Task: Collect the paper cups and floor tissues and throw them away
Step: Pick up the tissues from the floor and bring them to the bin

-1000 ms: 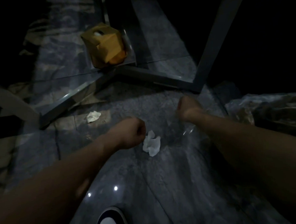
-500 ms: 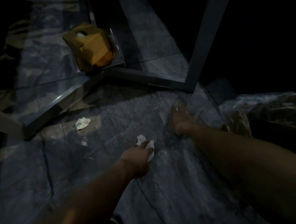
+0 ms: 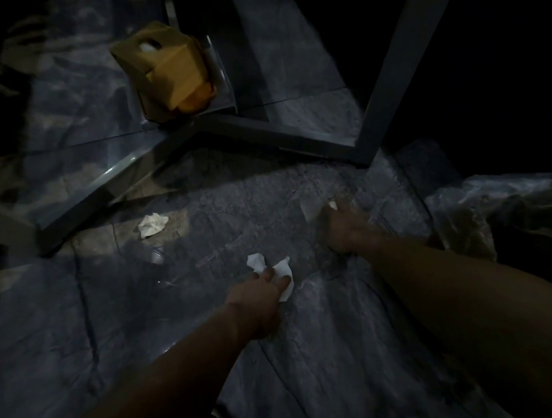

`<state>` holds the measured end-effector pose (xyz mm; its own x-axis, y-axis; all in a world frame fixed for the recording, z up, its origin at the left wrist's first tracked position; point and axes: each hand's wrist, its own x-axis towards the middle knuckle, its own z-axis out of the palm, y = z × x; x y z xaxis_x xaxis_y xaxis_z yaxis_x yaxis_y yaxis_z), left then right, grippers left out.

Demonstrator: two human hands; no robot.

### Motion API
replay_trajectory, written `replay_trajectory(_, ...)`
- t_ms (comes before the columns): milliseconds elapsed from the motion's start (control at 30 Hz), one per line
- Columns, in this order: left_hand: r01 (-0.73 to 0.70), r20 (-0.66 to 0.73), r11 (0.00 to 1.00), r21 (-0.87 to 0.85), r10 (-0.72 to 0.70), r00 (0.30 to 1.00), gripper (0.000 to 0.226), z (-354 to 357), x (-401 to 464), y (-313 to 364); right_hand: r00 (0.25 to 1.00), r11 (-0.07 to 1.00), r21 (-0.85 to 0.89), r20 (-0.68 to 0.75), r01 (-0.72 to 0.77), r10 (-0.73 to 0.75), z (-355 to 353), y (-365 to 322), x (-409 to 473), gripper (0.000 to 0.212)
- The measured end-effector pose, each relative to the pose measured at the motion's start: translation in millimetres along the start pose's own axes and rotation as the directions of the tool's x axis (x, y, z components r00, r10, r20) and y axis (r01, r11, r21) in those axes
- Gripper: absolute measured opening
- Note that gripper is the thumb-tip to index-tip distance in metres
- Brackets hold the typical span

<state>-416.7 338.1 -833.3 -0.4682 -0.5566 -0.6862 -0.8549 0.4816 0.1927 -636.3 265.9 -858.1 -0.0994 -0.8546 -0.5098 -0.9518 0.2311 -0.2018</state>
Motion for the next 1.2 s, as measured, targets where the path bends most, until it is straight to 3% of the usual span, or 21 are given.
replay_trajectory(167,-0.028,-0.027,1.000,0.011,0.028,0.999,0.073,0,-1,3,0.998,1.000,0.025,-0.056,-0.015,0.016,-5,-5,0,0.051)
replay_trajectory(300,-0.048,-0.020,0.998,0.038,0.048,0.999,0.069,3,-3,-2,0.997,0.995,0.105,-0.082,0.000,0.009,-5,-3,-3,0.057)
replay_trajectory(433,-0.036,-0.053,0.999,0.007,0.036,0.998,0.058,10,-5,-4,0.987,0.985,0.166,-0.158,0.055,-0.028,-9,-3,0,0.044)
replay_trajectory(567,-0.009,-0.120,0.994,-0.106,-0.004,0.993,0.045,16,-10,-7,0.964,0.977,0.162,-0.249,0.140,-0.097,-15,-12,2,0.027)
replay_trajectory(700,0.018,-0.159,0.956,-0.291,-0.067,0.985,0.032,12,-14,-22,0.920,0.948,0.204,-0.358,0.245,-0.160,-18,-24,1,0.025)
replay_trajectory(833,0.043,-0.251,0.903,-0.428,-0.164,0.954,0.022,2,-27,-50,0.910,0.923,0.240,-0.362,0.302,-0.204,-15,-38,1,0.016)
replay_trajectory(967,0.072,-0.416,0.833,-0.549,-0.347,0.840,0.022,1,-46,-92,0.889,0.888,0.268,-0.375,0.375,-0.262,-14,-56,2,0.010)
replay_trajectory(1200,0.239,-0.493,0.716,-0.655,-0.646,0.583,0.021,-16,-62,-160,0.814,0.832,0.240,-0.459,0.500,-0.356,-11,-88,9,0.005)
